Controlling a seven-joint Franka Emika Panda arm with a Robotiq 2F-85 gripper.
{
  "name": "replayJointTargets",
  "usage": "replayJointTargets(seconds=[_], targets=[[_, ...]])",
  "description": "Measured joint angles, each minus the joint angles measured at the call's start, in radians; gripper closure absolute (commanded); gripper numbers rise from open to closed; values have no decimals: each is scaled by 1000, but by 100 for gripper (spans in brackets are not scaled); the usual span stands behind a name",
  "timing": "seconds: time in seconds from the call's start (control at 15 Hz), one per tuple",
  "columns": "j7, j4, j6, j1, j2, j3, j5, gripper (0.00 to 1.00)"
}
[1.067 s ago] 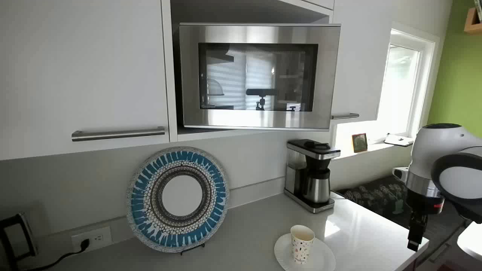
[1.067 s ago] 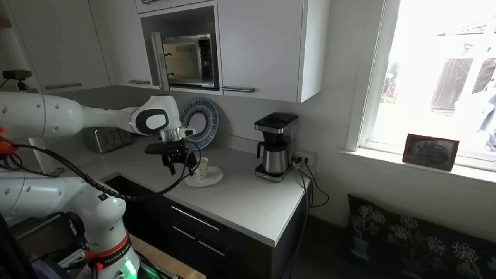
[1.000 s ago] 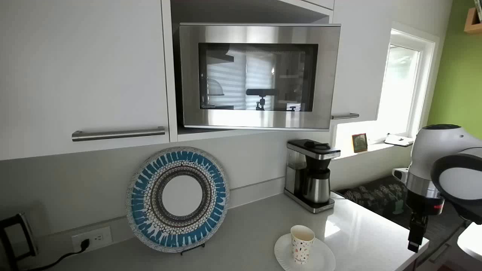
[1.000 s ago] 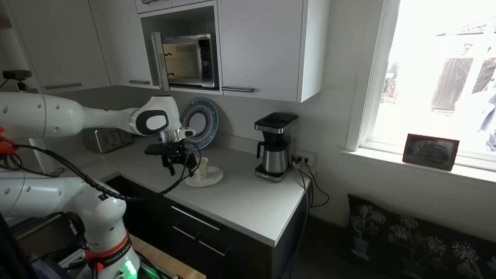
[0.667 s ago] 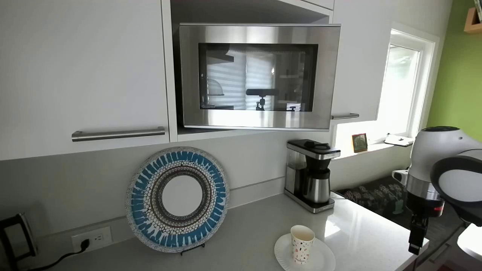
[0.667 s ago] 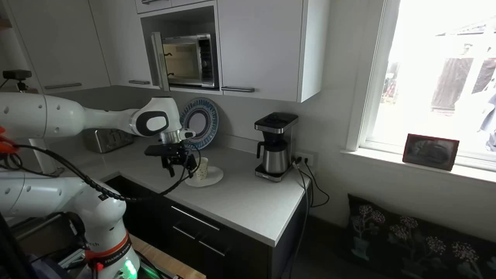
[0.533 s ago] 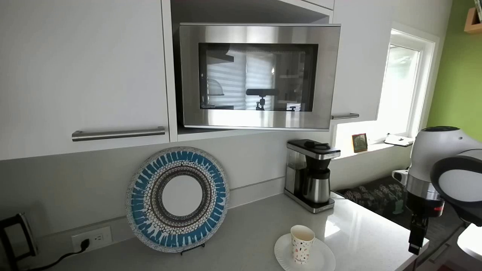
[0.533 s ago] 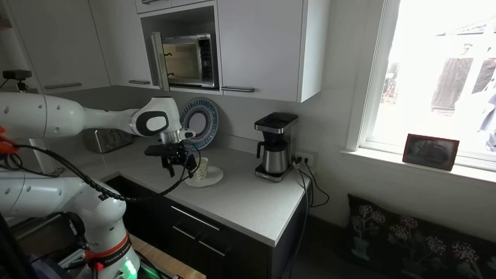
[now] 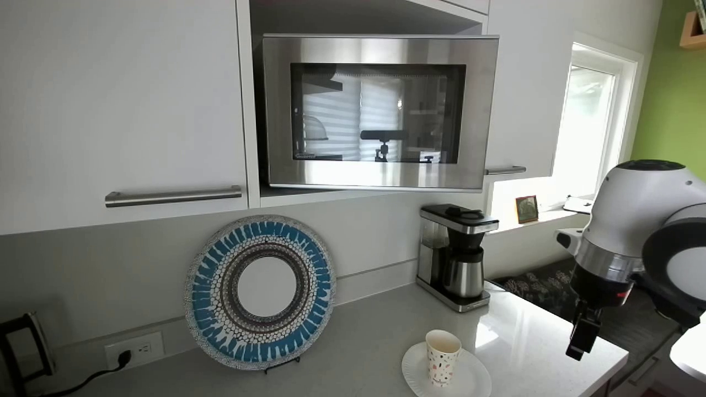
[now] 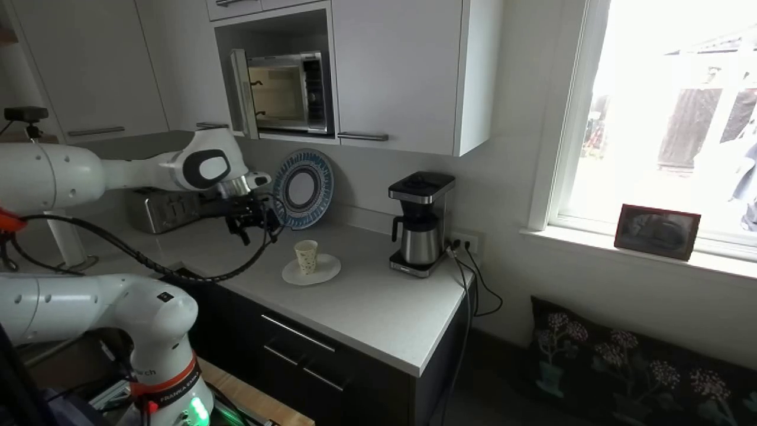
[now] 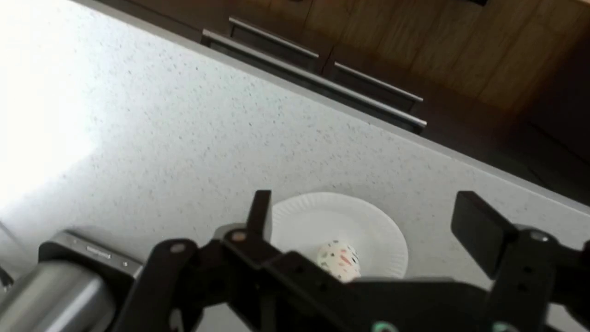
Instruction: Close the door of the microwave
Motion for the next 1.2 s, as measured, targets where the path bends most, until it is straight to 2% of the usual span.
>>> replayJointTargets(seconds=[0.2,0.27,0.73,1.2], targets=[[142,21,2,84,-76,140,59,0],[166,25,1,101,-92,165,61,0],[153,26,3,99,-80,132,55,0],[128,115,205,175,-132,188,53,0]])
